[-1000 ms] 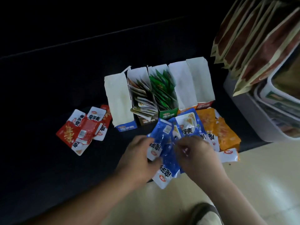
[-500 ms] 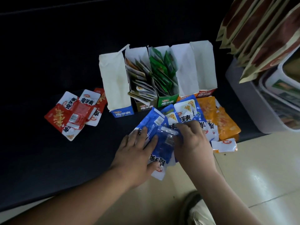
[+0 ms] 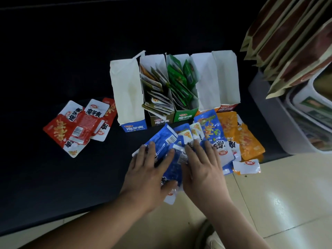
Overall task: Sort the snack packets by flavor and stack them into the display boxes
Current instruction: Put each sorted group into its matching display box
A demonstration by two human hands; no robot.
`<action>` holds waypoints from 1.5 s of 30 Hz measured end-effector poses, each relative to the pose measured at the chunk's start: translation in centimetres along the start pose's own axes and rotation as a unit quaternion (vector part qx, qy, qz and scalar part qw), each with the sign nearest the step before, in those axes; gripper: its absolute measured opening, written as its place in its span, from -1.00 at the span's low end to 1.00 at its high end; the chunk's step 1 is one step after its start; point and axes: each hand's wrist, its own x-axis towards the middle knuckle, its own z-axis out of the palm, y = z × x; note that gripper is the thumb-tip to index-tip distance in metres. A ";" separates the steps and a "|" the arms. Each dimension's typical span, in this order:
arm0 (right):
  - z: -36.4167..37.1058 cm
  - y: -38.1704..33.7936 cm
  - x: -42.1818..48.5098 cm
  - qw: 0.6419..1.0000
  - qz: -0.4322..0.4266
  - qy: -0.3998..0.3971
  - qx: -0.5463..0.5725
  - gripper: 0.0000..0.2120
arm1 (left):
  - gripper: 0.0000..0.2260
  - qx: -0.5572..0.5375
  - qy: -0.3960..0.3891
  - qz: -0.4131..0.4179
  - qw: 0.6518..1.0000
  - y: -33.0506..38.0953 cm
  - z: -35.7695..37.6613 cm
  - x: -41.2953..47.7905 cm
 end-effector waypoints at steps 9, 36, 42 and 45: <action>1.2 -0.1 -1.2 0.991 0.006 -0.035 0.128 -0.66 | -0.12 -0.059 0.000 -0.139 0.989 -2.9 -0.2 -1.6; 0.7 -1.1 1.1 0.997 0.022 -0.046 0.065 -0.47 | -0.80 -0.393 0.067 -0.237 0.886 0.4 -2.7 0.9; 0.2 -1.0 1.6 0.996 0.038 -0.023 0.072 -0.47 | -0.81 -0.581 0.081 -0.305 0.750 2.5 -3.2 1.6; 0.1 -0.6 1.9 0.995 0.038 -0.027 0.083 -0.46 | -0.77 -0.647 0.076 -0.344 0.677 3.6 -3.6 2.0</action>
